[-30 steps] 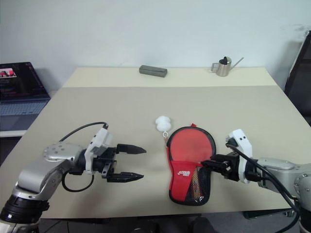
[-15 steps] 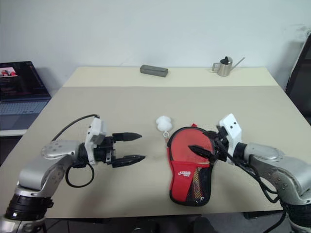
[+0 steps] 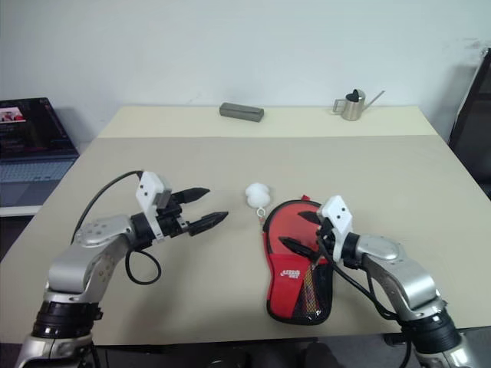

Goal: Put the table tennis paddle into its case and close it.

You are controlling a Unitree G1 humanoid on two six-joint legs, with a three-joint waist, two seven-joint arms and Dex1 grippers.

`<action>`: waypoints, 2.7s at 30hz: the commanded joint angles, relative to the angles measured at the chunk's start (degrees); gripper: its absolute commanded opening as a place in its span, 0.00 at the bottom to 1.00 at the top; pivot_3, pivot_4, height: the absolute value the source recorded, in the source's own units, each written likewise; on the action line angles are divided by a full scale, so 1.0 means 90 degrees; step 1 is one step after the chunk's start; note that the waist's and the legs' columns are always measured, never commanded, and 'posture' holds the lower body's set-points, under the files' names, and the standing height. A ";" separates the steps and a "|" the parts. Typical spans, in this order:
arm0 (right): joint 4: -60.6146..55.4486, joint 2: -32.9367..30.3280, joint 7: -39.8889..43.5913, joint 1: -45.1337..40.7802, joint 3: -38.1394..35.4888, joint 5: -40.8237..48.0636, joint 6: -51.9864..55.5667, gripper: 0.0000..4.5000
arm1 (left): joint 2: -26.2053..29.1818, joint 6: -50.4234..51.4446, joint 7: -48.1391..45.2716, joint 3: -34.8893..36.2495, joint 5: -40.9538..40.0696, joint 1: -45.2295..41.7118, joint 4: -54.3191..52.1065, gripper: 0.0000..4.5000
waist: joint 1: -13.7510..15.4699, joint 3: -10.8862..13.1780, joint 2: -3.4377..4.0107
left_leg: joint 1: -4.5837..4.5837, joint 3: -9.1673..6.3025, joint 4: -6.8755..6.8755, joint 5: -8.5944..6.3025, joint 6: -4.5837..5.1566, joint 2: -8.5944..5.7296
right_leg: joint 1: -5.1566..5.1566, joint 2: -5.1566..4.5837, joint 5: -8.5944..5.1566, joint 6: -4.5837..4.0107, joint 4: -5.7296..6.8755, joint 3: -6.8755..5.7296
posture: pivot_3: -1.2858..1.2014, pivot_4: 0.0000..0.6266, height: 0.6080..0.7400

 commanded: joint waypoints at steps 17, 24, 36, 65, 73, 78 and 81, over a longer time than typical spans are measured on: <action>0.2144 0.0882 0.0106 -0.0724 0.0258 -0.1265 -0.0344 0.99 | 0.0020 -0.0641 -0.0833 -0.0628 0.0685 -0.1188 0.1274 1.00 | -0.0006 -0.0004 -0.0002 | 0.0009 -0.0002 0.0001 0.0006 -0.0012 -0.0002 | 0.0003 0.0001 0.0000 0.0000 0.0008 -0.0002 | 0.52 0.24 1.00; 0.2242 0.1007 0.0078 -0.0683 0.0235 -0.1421 -0.0465 0.99 | -0.0817 -0.1508 0.0079 -0.1115 0.1793 -0.2253 0.3163 1.00 | -0.0006 -0.0010 -0.0013 | 0.0014 -0.0002 0.0006 0.0009 -0.0017 -0.0005 | 0.0008 0.0001 0.0002 0.0001 0.0013 -0.0002 | 0.52 0.24 1.00; 0.1841 0.1219 -0.0159 -0.0433 0.0184 -0.1482 -0.0228 0.99 | -0.2014 -0.2948 0.0773 -0.1267 0.2677 -0.3973 0.6849 1.00 | -0.0030 -0.0022 -0.0031 | 0.0006 -0.0003 0.0007 0.0014 -0.0024 -0.0012 | 0.0001 0.0001 0.0002 0.0003 0.0012 -0.0007 | 0.52 0.24 1.00; 0.1309 0.1390 -0.0719 -0.0252 -0.0093 -0.1509 0.0036 1.00 | -0.2665 -0.2974 0.0581 -0.0929 0.2766 -0.4154 0.7983 0.18 | -0.0020 -0.0024 -0.0034 | 0.0005 -0.0005 0.0010 0.0014 -0.0024 -0.0016 | 0.0002 0.0000 0.0002 0.0004 0.0017 -0.0009 | 0.52 0.24 1.00; 0.0873 0.1275 -0.0885 0.0138 -0.0081 -0.1464 0.0347 1.00 | -0.2266 -0.2654 0.0111 -0.0773 0.2532 -0.3562 0.6957 0.06 | -0.0057 -0.0025 -0.0033 | 0.0007 -0.0004 0.0009 0.0014 -0.0024 -0.0012 | 0.0001 0.0000 0.0002 0.0004 0.0017 -0.0006 | 0.52 0.24 1.00; 0.0831 0.1179 -0.0948 0.0357 0.0207 -0.1744 0.0360 1.00 | -0.1852 -0.1620 -0.0282 -0.0746 0.2154 -0.2393 0.4788 0.06 | -0.0148 -0.0033 -0.0032 | 0.0011 -0.0005 0.0006 0.0014 -0.0024 -0.0005 | 0.0002 0.0001 0.0002 0.0004 0.0017 0.0001 | 0.52 0.24 1.00; 0.0971 0.1121 -0.0969 0.0327 0.0412 -0.2048 0.0281 1.00 | -0.1747 -0.1173 -0.0253 -0.0737 0.2060 -0.2090 0.4090 0.06 | -0.0127 -0.0058 -0.0041 | 0.0014 -0.0008 0.0007 0.0014 -0.0024 -0.0005 | 0.0005 0.0001 0.0002 0.0004 0.0017 0.0000 | 0.52 0.24 1.00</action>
